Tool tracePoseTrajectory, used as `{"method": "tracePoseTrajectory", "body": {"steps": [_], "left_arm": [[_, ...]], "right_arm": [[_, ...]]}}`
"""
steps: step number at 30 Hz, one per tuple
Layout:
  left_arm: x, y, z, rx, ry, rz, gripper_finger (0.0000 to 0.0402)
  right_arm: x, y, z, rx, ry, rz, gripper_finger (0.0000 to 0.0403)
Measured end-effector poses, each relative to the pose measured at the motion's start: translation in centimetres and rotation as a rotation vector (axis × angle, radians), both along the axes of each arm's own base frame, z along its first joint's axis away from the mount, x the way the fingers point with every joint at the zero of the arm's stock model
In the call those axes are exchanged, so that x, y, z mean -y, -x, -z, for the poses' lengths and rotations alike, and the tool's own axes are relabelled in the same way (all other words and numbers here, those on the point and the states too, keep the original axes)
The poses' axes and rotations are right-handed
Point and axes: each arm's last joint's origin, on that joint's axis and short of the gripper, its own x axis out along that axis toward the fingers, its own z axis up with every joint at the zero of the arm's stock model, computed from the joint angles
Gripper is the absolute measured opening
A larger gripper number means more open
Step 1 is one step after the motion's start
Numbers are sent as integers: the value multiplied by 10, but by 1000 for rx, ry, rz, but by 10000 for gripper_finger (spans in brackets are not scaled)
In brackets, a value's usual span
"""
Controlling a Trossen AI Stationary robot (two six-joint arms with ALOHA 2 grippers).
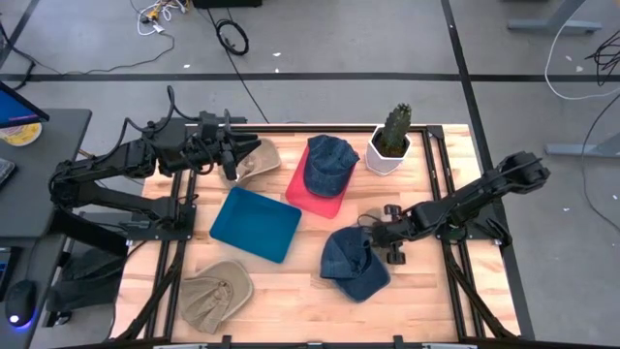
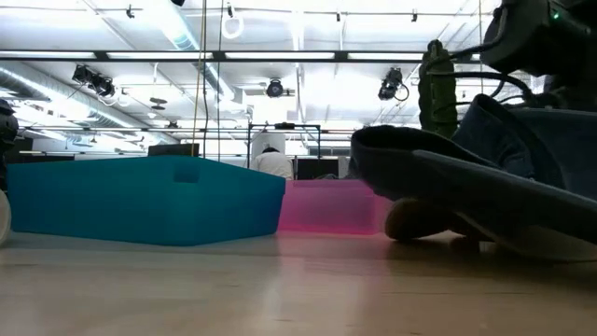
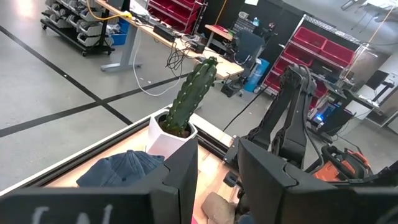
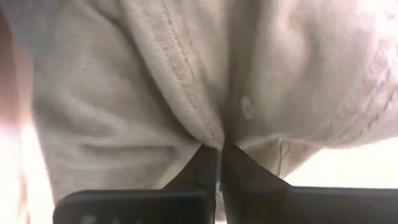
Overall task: Pick & Place hat
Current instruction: Put the right brown cap into the blue bin
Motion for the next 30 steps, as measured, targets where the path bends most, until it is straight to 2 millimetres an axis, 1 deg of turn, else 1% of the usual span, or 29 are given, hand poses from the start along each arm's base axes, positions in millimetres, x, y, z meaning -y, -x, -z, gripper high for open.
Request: {"method": "tracePoseTrajectory", "body": {"steps": [4, 9, 15, 20, 24, 30], "left_arm": [[0, 0, 0, 0, 0, 0, 119], [0, 0, 0, 0, -1, 0, 119], [0, 0, 0, -1, -2, 0, 119], [0, 0, 0, -3, -7, 1, 119], [0, 0, 0, -3, -6, 15, 119], [1, 0, 0, -3, -5, 22, 119]], "right_arm": [[-4, -5, -28, -30, 2, -4, 4], [-10, -12, -71, -8, 7, -55, 2], [-11, -14, -121, -15, 46, -79, 1], [-9, -15, -160, 32, 92, -95, 1], [-7, -12, -187, 66, 136, -92, 0], [-1, -3, -216, 73, 193, -80, 0]]}}
